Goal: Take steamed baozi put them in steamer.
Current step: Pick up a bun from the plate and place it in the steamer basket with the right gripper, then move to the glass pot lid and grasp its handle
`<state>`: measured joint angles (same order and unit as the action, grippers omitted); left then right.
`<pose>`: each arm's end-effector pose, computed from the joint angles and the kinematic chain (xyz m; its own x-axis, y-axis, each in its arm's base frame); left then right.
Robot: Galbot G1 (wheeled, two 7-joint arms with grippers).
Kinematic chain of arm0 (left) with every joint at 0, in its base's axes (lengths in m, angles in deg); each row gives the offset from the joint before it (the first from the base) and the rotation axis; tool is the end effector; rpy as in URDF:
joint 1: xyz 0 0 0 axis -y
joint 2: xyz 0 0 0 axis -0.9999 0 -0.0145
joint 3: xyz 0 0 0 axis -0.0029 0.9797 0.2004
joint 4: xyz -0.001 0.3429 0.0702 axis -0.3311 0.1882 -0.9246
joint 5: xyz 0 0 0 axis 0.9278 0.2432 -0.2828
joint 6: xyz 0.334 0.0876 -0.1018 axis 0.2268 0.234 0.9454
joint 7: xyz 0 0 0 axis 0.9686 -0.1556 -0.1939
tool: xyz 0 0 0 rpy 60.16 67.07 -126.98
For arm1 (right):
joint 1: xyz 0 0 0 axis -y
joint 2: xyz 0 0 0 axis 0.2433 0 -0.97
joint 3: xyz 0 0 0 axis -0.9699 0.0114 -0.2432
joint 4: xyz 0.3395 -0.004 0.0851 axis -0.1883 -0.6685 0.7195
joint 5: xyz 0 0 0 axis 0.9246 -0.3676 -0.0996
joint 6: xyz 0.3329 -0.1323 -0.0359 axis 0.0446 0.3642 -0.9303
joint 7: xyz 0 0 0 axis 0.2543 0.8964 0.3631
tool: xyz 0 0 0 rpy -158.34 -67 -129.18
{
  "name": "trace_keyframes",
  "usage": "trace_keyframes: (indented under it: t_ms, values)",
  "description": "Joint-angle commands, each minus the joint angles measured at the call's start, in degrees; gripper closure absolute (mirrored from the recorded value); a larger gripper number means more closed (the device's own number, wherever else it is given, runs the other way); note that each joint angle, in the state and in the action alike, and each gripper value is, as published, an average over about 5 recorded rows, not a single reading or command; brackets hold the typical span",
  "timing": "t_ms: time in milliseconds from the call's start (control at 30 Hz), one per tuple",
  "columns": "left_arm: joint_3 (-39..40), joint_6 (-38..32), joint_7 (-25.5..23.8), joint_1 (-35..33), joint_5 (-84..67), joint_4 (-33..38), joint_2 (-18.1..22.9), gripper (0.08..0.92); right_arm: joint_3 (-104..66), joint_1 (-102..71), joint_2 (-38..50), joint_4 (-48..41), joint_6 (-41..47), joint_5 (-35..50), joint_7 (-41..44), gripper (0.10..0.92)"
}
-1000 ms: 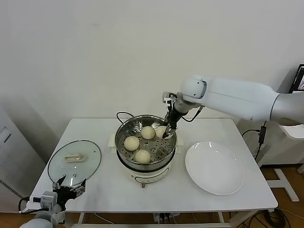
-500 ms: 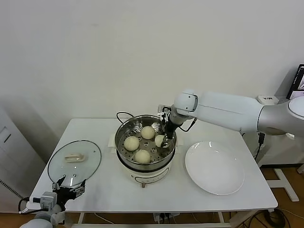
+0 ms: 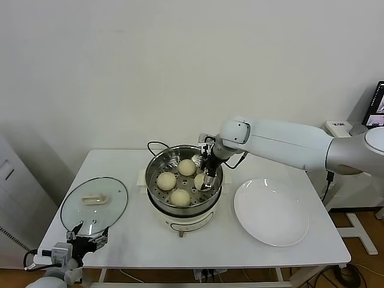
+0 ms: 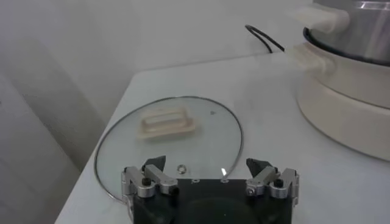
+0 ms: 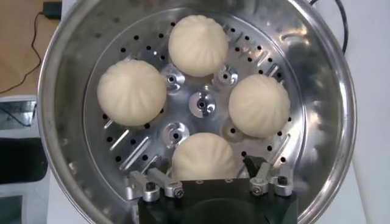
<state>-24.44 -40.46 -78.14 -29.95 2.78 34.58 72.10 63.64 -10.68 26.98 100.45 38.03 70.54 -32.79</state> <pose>0.2062 0.1208 -0.3024 -0.8614 -0.0428 0.5060 0.0448 0.9861 0.1598 0.5640 0.0667 -0.0931 -0.1477 -0.3406 0.9285 -0.9886 0.0774 -0.1288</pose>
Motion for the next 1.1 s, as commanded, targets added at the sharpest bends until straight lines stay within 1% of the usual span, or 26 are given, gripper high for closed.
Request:
trace_keyframes:
  t_ms: [33,133,233,400,600,767,867,967,1100]
  values:
    - [0.0,0.1,0.0,-0.1,0.0,0.1,0.1,0.177,-6.9,1.9,7.1,0.7,-0.4,4.2,1.5,0.203]
    - [-0.2,0.1,0.0,-0.3,0.0,0.2,0.2,0.177,-11.9,0.8,11.1,1.0,-1.7,6.2,1.1,0.203]
    - [-0.5,0.2,0.0,-0.2,0.0,0.6,0.4,0.177,-19.9,-3.6,14.8,1.3,-4.2,7.4,-1.9,0.203]
    - [-0.7,0.5,0.1,0.1,-0.3,0.9,0.7,0.177,-40.6,-19.8,19.5,2.1,-10.5,7.6,-14.2,0.203]
    - [-0.7,0.7,0.2,0.6,-1.3,1.7,0.8,0.177,-61.1,-39.2,22.8,7.1,-16.4,4.5,-31.4,0.203]
    - [-0.6,0.8,0.2,1.0,-2.0,2.4,0.8,0.177,-74.4,-53.8,22.1,12.2,-21.8,-0.9,-42.7,0.203]
    - [-0.5,0.5,0.1,1.1,-1.8,3.0,1.0,0.177,-80.7,-62.3,21.1,15.0,-24.7,-5.2,-47.8,0.203]
    - [-0.6,0.1,0.1,1.2,-1.4,3.6,1.3,0.177,-88.5,-71.2,18.3,17.0,-26.5,-10.8,-50.4,0.203]
    - [-0.6,-0.9,0.1,1.3,1.3,4.1,1.7,0.177,-98.1,-81.5,13.4,19.3,-27.7,-15.2,-52.3,0.203]
